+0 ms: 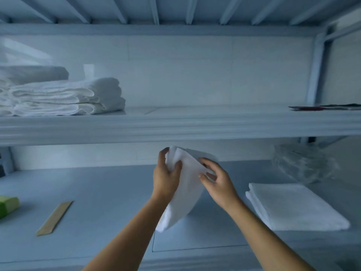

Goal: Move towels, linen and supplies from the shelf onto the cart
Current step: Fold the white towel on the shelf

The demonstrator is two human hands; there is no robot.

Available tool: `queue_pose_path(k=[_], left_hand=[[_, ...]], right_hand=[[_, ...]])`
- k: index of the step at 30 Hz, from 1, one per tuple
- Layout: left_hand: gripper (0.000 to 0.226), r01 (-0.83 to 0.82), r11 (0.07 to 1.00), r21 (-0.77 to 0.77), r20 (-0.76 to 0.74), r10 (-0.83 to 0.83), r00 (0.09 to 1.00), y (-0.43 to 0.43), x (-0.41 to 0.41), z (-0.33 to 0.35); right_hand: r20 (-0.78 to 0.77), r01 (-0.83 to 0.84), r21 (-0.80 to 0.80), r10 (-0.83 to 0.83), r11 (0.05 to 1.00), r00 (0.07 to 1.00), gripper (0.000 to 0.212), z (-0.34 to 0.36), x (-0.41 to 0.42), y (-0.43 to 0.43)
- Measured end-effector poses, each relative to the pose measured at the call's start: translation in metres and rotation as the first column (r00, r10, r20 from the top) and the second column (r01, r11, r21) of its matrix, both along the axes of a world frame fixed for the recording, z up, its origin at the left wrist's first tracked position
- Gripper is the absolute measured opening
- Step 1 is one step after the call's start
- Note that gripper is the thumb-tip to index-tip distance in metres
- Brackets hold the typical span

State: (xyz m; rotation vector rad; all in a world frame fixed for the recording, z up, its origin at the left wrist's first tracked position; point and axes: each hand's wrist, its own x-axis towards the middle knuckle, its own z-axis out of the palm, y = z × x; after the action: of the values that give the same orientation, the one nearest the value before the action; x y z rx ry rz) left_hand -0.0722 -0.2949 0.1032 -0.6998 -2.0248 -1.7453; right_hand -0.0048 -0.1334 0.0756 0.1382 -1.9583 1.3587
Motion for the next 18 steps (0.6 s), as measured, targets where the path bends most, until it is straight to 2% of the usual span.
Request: queue_pose_path(k=[4,7,9,12,15,18], left_hand=[[0.041,0.044,0.947,0.319,0.211,-0.117,0.97,0.035,0.018,0.002],[0.038,0.011,0.869,0.494,0.364,-0.218,0.906,0.069,0.034,-0.001],[0.034,-0.023,0.827,0.562,0.441,-0.276,0.854,0.092,0.048,-0.002],[0.036,-0.06,0.76,0.647,0.502,-0.365,0.784,0.122,0.067,-0.003],[0.042,-0.121,0.723,0.68,0.559,-0.405,0.723,0.151,0.088,-0.006],[0.036,-0.175,0.693,0.7,0.609,-0.449,0.654,0.179,0.105,-0.013]], right_hand=[[0.013,0.109,0.056,-0.11,0.992,0.994,0.045,-0.005,0.032,0.039],[0.043,0.164,0.07,-0.168,0.984,0.985,0.044,-0.016,0.059,0.07],[0.071,0.178,0.039,-0.181,0.983,0.981,0.042,-0.024,0.079,0.091],[0.127,0.157,-0.099,-0.143,0.983,0.981,0.04,-0.036,0.107,0.118],[0.146,0.146,-0.21,-0.117,0.967,0.982,0.042,-0.046,0.13,0.138],[0.154,0.136,-0.316,-0.09,0.939,0.984,0.043,-0.047,0.15,0.157]])
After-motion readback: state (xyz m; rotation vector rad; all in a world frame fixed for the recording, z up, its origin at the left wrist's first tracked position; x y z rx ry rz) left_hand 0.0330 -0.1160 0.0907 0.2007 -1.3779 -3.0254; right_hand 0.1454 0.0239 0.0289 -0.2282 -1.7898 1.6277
